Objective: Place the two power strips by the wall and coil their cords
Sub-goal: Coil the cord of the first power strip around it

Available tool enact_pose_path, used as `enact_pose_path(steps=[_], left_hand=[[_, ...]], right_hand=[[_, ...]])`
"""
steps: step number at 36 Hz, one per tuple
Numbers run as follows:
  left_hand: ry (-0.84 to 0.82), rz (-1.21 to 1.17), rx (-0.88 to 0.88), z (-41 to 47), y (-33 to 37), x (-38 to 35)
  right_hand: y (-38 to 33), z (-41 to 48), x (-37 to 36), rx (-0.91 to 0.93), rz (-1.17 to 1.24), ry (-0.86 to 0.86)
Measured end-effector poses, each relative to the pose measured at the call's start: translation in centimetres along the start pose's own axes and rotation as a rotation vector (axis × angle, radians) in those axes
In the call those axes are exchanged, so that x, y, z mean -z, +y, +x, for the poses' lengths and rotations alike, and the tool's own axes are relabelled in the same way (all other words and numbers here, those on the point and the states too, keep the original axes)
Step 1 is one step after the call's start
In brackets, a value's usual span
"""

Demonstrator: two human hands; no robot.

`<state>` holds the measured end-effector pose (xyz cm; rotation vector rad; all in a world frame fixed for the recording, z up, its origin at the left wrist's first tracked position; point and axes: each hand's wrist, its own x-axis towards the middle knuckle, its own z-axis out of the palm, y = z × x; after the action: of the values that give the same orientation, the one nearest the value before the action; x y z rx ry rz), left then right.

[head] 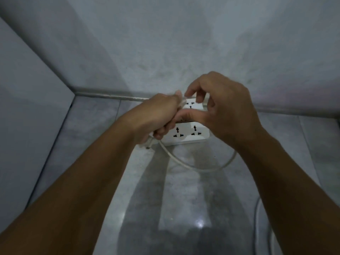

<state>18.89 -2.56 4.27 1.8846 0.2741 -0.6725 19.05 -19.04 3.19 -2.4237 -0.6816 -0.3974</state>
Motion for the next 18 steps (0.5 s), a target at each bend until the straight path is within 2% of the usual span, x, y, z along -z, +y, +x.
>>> enact_pose_path(steps=[3, 6, 9, 12, 14, 18], left_hand=[[-0.055, -0.021, 0.025, 0.0, 0.4, 0.5], [-0.148, 0.000, 0.015, -0.1, 1.3, 1.3], [-0.243, -0.049, 0.005, 0.2, 1.9, 1.8], [-0.274, -0.126, 0.000, 0.7, 2.0, 1.8], [-0.221, -0.142, -0.035, 1.1, 1.6, 1.5], [0.107, 0.110, -0.249, 2.4, 0.0, 0.5]], right_hand=[[1.3, -0.1, -1.0, 0.015, 0.010, 0.051], [2.2, -0.6, -1.9, -0.021, 0.104, -0.024], [2.0, -1.3, -2.5, -0.173, 0.316, -0.035], [2.1, -1.7, -3.3, -0.323, 0.406, -0.001], [2.3, -2.0, -3.9, -0.403, 0.439, 0.018], [3.2, -3.4, -5.5, -0.557, 0.490, 0.068]])
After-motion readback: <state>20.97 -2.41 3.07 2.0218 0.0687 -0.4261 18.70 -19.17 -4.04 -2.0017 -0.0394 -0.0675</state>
